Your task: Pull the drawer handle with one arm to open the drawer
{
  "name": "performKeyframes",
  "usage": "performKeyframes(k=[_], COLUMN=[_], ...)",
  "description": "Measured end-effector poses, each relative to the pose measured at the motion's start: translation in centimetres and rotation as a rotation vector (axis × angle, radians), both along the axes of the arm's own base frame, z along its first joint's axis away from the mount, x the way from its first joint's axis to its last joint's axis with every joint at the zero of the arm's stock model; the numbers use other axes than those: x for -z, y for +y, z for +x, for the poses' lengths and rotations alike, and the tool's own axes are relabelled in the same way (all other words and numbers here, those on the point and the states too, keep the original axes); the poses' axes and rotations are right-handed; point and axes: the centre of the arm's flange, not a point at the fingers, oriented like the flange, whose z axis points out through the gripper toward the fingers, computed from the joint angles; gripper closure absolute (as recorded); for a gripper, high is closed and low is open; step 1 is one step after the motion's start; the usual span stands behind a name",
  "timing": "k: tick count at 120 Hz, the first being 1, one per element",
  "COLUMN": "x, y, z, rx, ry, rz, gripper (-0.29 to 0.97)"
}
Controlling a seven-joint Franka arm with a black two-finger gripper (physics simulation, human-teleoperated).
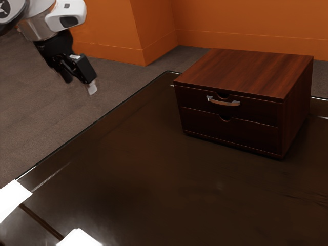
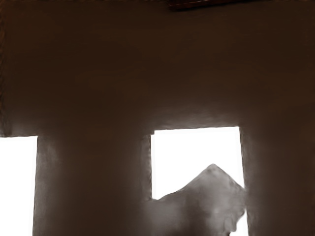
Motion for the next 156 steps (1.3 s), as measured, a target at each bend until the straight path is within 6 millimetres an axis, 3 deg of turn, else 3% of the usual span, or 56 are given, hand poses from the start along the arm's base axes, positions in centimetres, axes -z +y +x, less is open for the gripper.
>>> performKeyframes(k=[10,21,30,36,40,46,53,70,92,100,112,124,140,156], x=[-1.3,-0.8,-0.4,2.3,4.5,6.4,8.1,10.9,12.9,12.7,10.9,9.2,9.4,8.7], y=[-4.4,-10.8,-11.9,-12.2,-11.3,-8.8,-8.5,-9.1,-5.1,-2.9,0.6,2.4,5.5,10.2], z=[0.1,0.2,0.1,0.1,-0.3,-0.8,-0.7,0.3,3.0,4.2,5.3,5.9,8.6,10.1], rx=[0.092,0.228,0.333,0.408,0.444,0.490,0.591,0.811,0.976,1.013,1.051,1.103,1.145,1.152], ry=[-0.023,0.009,0.041,0.112,0.161,0.187,0.200,0.176,0.195,0.187,0.153,0.119,0.124,0.114], rz=[0.019,0.080,0.122,0.132,0.129,0.125,0.125,0.137,0.263,0.305,0.363,0.407,0.440,0.475], gripper=[0.00,0.00,0.00,0.00,0.00,0.00,0.00,0.00,0.00,0.00,0.00,0.00,0.00,0.00])
